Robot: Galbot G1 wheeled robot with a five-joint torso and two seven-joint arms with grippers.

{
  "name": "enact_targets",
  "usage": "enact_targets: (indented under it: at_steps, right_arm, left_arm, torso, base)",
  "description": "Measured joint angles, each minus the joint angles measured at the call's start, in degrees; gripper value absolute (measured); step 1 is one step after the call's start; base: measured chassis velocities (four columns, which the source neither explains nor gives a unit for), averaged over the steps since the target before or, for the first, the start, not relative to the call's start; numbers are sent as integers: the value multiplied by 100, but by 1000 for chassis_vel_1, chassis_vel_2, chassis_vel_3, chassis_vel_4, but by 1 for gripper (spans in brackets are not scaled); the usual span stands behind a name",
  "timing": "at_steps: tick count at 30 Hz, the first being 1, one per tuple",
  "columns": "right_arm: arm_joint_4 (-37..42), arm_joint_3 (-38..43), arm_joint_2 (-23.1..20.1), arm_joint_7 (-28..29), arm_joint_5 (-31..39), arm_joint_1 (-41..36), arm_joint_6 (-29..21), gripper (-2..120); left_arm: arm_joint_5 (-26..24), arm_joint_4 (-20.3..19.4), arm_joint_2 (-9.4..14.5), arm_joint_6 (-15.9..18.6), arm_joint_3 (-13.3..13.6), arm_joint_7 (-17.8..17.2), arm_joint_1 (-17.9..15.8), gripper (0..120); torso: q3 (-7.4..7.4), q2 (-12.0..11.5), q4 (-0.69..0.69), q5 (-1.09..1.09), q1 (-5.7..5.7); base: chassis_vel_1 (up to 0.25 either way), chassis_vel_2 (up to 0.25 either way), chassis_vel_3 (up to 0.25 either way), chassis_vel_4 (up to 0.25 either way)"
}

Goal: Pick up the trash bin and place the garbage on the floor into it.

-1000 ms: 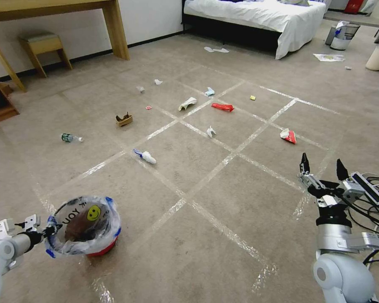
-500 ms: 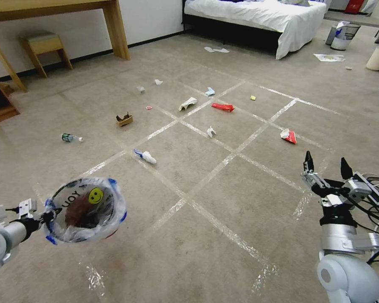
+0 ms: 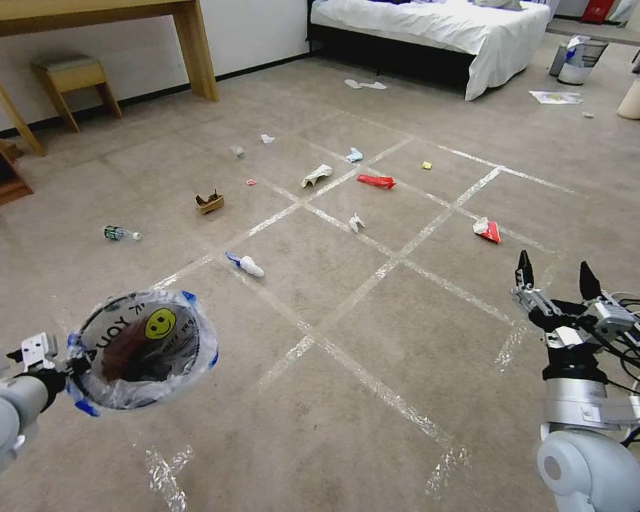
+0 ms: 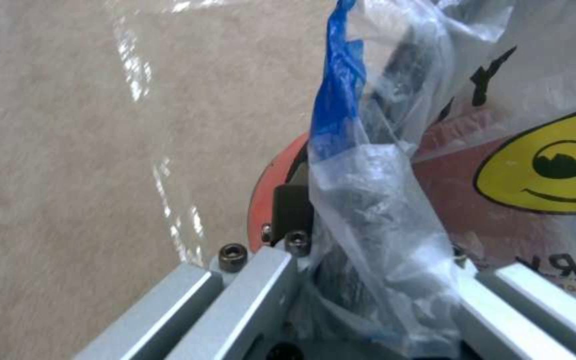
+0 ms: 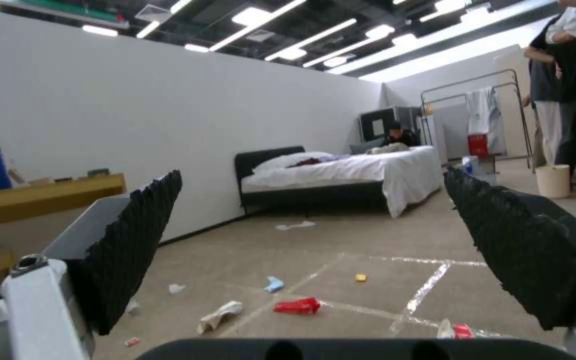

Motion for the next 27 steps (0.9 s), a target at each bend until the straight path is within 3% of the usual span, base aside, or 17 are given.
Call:
enact_targets:
  at_steps: [7, 27]
  right_arm:
    - [-29, -38, -15, -52, -4, 41, 81, 100]
    - [-147, 35, 24, -297, -294, -48, 253, 100]
  left_arm:
    - [0, 26, -226, 0, 0, -28, 22, 0]
    - [-201, 32, -319, -3, -68, -52, 107, 0]
  torso:
    - [0, 0, 0, 0, 0]
    - [0, 0, 0, 0, 1]
  base:
    - [0, 0, 0, 0]
    - [0, 0, 0, 0]
